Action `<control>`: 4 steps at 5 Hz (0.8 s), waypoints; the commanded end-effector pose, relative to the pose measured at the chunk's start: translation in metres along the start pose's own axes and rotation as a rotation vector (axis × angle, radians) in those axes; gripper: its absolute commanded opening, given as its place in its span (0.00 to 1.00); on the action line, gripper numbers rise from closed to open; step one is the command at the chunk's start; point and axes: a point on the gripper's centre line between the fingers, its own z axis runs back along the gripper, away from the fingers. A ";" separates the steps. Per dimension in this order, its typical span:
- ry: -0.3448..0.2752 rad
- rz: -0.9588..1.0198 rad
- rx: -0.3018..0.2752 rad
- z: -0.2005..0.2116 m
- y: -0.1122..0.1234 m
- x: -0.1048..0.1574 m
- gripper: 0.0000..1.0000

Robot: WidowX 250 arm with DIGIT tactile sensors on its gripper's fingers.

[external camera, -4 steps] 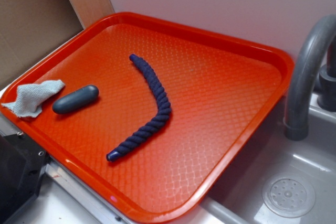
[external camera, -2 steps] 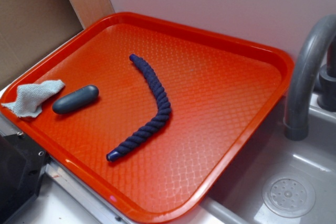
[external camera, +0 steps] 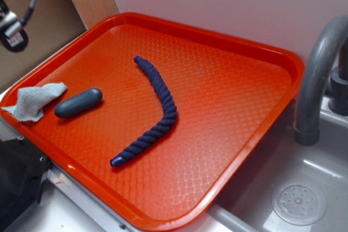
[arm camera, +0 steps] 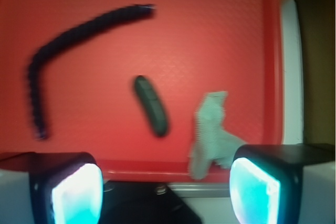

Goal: Grab the blue cloth.

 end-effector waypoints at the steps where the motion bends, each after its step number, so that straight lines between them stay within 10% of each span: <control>1: -0.038 0.015 0.015 -0.073 0.029 -0.006 1.00; 3: 0.092 0.009 0.083 -0.105 0.038 -0.023 1.00; 4: 0.135 -0.009 0.120 -0.117 0.032 -0.017 0.00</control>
